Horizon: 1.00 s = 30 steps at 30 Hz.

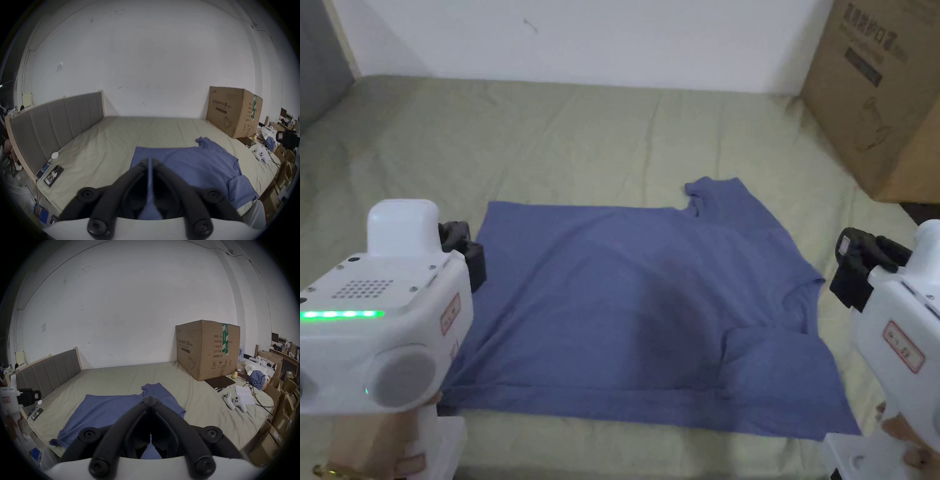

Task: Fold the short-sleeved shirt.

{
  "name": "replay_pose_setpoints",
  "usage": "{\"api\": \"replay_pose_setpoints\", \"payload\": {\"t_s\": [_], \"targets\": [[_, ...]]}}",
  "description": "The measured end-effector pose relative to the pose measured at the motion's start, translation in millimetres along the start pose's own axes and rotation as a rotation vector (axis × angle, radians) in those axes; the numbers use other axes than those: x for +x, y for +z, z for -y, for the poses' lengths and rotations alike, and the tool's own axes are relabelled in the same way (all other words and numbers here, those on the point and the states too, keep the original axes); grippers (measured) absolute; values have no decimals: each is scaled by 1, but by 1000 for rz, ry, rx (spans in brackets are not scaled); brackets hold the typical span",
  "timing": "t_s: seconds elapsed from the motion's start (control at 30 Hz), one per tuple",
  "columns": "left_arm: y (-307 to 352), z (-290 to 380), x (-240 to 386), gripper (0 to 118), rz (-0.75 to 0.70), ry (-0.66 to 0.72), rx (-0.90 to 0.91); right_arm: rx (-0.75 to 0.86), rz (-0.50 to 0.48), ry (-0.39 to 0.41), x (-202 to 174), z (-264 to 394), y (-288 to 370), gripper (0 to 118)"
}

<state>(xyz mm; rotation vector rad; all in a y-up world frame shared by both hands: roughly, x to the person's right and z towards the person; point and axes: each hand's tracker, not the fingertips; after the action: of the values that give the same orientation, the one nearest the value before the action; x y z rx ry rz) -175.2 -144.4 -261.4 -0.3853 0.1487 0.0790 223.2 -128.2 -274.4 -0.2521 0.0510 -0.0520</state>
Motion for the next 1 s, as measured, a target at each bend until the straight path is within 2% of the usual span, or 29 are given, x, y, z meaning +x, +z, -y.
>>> {"api": "replay_pose_setpoints", "payload": {"t_s": [0.03, 0.07, 0.1, 0.13, 0.17, 0.33, 0.5, 0.53, 0.57, 0.6, 0.63, 0.67, 0.7, 0.8, 0.87, 0.93, 1.0], "targets": [[-3, -2, -7, 18, 2, 22, -49, -5, 2, 2, 1, 1, 0, 0], [-6, -4, -16, 51, -3, 41, -120, -10, 3, 4, 2, 2, -1, 0], [-11, -3, -25, 76, -6, 65, -198, -14, 6, 5, 3, 4, 0, 0], [-16, -1, -34, 95, -14, 77, -267, -19, 9, 5, 5, 6, -1, 0], [-20, 3, -43, 105, -33, 83, -335, -25, 10, 4, 6, 7, -2, 0], [-36, 47, -74, 105, -91, 24, -566, -62, 22, 3, 11, 15, -7, 0], [-48, 97, -77, 105, -80, -18, -780, -92, 36, -4, 12, 22, -12, 0], [-48, 103, -75, 103, -69, -26, -807, -96, 39, -4, 12, 22, -13, 0], [-49, 112, -73, 92, -60, -35, -843, -101, 42, -5, 13, 23, -14, 0], [-51, 117, -70, 71, -74, -36, -806, -105, 40, -10, 13, 24, -15, 0], [-51, 119, -69, 44, -91, -33, -790, -108, 33, -18, 14, 25, -15, 0], [-55, 123, -74, 12, -96, -29, -786, -113, 24, -26, 15, 26, -16, 0], [-56, 124, -75, 5, -104, -28, -782, -118, 27, -25, 14, 27, -17, 0], [-55, 127, -75, 2, -34, 53, -767, -138, 43, -3, 15, 31, -18, 0], [-50, 121, -76, 2, -64, 71, -687, -167, 31, -8, 21, 33, -17, 0], [-42, 112, -81, 2, -71, 102, -637, -261, -20, -26, 31, 38, -20, 0], [-34, 103, -83, 2, -66, 161, -586, -323, 9, -2, 42, 46, -22, 4]]}}
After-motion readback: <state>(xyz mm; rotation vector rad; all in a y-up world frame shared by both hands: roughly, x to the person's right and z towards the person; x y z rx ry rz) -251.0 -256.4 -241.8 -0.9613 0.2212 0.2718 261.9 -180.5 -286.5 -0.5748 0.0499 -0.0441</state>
